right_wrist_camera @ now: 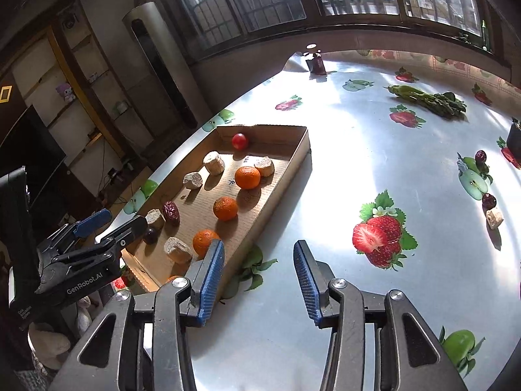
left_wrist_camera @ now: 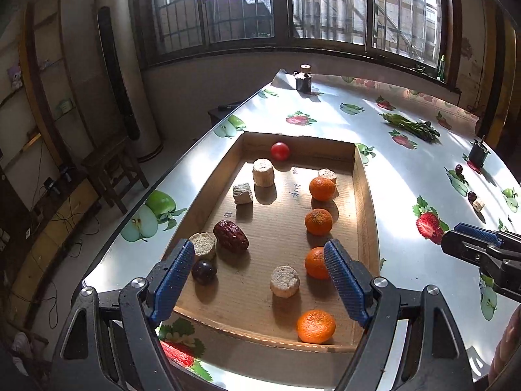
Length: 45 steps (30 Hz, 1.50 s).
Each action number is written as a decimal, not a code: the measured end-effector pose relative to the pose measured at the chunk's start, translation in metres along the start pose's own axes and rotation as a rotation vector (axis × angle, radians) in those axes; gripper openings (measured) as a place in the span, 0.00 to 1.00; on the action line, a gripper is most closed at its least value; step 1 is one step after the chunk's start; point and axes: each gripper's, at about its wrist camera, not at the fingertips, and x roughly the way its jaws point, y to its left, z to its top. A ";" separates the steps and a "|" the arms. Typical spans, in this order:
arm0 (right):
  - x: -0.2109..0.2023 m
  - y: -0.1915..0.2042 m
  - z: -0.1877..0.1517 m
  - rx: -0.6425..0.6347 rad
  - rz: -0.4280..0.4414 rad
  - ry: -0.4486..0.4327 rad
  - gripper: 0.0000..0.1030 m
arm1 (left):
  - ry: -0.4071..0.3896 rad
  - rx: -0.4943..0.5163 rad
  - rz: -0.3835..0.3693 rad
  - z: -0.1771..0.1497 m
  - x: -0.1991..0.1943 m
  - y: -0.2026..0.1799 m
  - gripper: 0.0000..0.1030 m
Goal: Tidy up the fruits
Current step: 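Withdraw both open tools from the box back over the table, then close the left tool on a red date while the right tool grasps a round beige cake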
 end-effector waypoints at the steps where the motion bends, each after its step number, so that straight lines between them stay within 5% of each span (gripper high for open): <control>1: -0.003 -0.003 -0.002 0.004 -0.006 -0.002 0.47 | 0.001 0.007 -0.001 0.000 -0.001 -0.003 0.79; 14: -0.058 -0.089 -0.022 0.140 -0.134 -0.059 0.51 | -0.001 0.064 -0.027 0.003 -0.011 -0.033 0.79; 26: -0.134 -0.213 -0.033 0.396 -0.348 -0.155 0.51 | 0.065 0.154 -0.246 0.017 0.004 -0.102 0.79; 30: -0.119 -0.229 -0.018 0.410 -0.342 -0.129 0.51 | 0.081 0.190 -0.302 0.019 0.006 -0.130 0.79; 36: -0.047 -0.238 0.005 0.314 -0.367 -0.025 0.51 | 0.076 0.209 -0.284 0.027 0.016 -0.146 0.79; 43: -0.008 -0.240 0.015 0.261 -0.390 -0.022 0.51 | 0.103 0.190 -0.304 0.050 0.043 -0.163 0.79; 45: -0.005 -0.236 0.015 0.235 -0.404 -0.026 0.40 | 0.127 0.187 -0.326 0.058 0.054 -0.176 0.79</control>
